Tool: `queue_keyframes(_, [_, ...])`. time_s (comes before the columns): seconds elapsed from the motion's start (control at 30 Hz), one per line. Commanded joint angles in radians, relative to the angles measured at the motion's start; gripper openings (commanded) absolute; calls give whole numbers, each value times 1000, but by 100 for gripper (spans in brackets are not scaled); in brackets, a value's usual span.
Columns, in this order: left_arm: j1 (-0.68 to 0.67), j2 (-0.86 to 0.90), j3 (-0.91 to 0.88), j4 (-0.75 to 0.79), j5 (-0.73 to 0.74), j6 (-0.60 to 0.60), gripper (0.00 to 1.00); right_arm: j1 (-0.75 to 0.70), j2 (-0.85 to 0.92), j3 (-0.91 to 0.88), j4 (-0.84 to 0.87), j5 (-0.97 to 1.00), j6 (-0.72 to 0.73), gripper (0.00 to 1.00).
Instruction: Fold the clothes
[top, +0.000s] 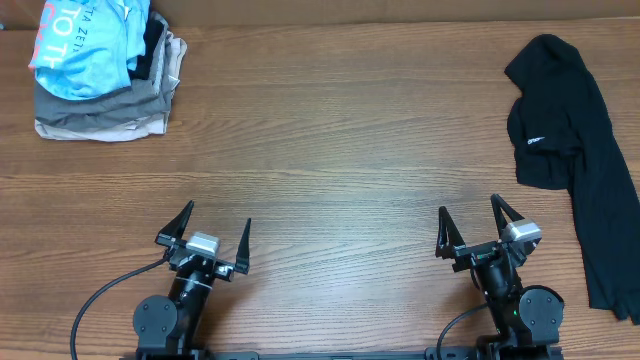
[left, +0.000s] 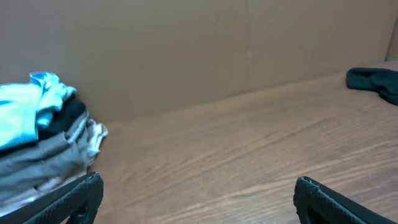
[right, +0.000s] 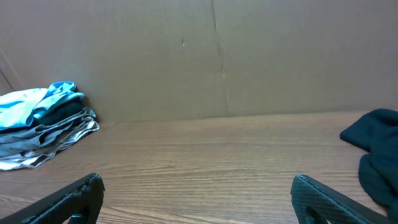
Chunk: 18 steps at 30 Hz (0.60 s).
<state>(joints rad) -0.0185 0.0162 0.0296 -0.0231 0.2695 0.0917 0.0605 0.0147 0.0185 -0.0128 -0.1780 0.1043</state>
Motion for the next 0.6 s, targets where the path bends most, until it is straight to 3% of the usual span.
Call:
queue_keyframes(0.0, [7,21,90,-27,18,-29,100,3,-11,49,-6,-6,3,100])
queue_keyframes(0.27, [7,313,324,-53,24,-28,100,-19,81,291,-180,5,0,100])
queue_keyframes(0.57, [7,803,818,-257,169,-25,100,-29,463,716,-427,6,-9,100])
